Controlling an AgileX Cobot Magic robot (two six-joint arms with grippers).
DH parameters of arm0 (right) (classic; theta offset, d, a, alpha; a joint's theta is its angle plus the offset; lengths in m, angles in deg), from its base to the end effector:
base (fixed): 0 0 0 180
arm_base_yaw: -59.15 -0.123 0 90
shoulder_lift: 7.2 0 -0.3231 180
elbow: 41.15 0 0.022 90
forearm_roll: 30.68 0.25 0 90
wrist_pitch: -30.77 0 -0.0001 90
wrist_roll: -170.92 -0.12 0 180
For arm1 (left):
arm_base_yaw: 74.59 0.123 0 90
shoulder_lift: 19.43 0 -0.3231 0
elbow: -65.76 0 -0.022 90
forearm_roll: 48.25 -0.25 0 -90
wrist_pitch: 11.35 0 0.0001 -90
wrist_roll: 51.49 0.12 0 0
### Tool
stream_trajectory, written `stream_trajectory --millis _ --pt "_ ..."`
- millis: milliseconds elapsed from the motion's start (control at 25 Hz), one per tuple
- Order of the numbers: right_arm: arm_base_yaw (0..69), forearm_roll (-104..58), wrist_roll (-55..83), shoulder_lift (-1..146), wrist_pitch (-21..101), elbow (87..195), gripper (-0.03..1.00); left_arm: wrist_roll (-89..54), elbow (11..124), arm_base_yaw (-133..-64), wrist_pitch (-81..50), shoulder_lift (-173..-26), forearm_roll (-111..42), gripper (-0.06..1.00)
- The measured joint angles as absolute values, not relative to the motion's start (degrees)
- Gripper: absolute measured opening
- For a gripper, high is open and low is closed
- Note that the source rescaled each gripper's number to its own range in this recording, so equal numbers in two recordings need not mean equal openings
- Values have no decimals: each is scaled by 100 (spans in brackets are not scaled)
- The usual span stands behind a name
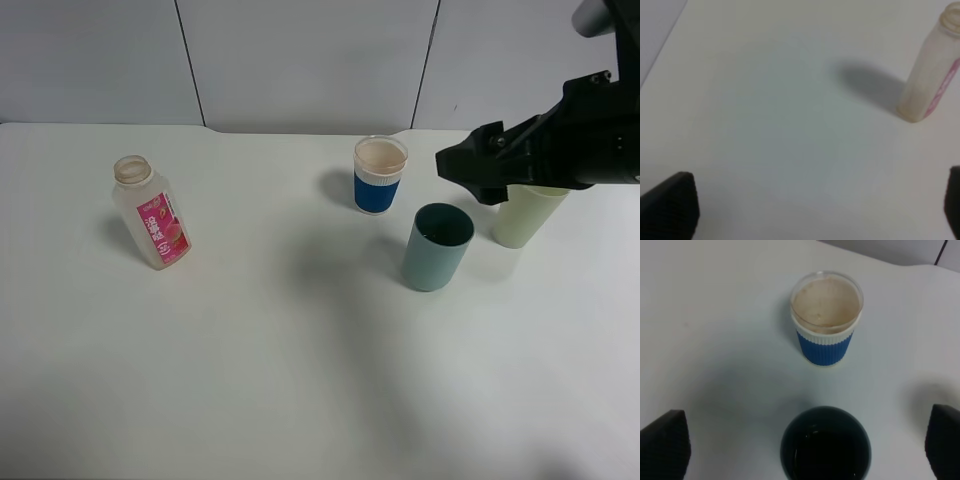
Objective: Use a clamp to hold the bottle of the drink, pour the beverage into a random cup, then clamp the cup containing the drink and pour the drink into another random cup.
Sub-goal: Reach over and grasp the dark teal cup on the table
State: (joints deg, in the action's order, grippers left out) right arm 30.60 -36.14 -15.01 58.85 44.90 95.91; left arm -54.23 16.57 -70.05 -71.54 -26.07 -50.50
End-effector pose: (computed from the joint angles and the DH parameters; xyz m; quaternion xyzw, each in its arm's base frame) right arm 0.1883 0.0993 0.2922 -0.2066 0.8544 0.1102 0.4639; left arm -0.0190 0.0026 0.2663 -0.0546 0.8462 0.0279 0.5293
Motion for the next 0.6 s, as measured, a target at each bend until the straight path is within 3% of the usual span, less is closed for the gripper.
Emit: stream_trajectory --millis 280,600 --pt "3357 -2640 -447 5972 4139 9566 78 -5423 1657 -7005 -7154 -2607 -5050 100" --pt "3368 -2355 -172 6010 2547 8599 77 -5423 1657 -7005 -7154 -2607 -5050 100"
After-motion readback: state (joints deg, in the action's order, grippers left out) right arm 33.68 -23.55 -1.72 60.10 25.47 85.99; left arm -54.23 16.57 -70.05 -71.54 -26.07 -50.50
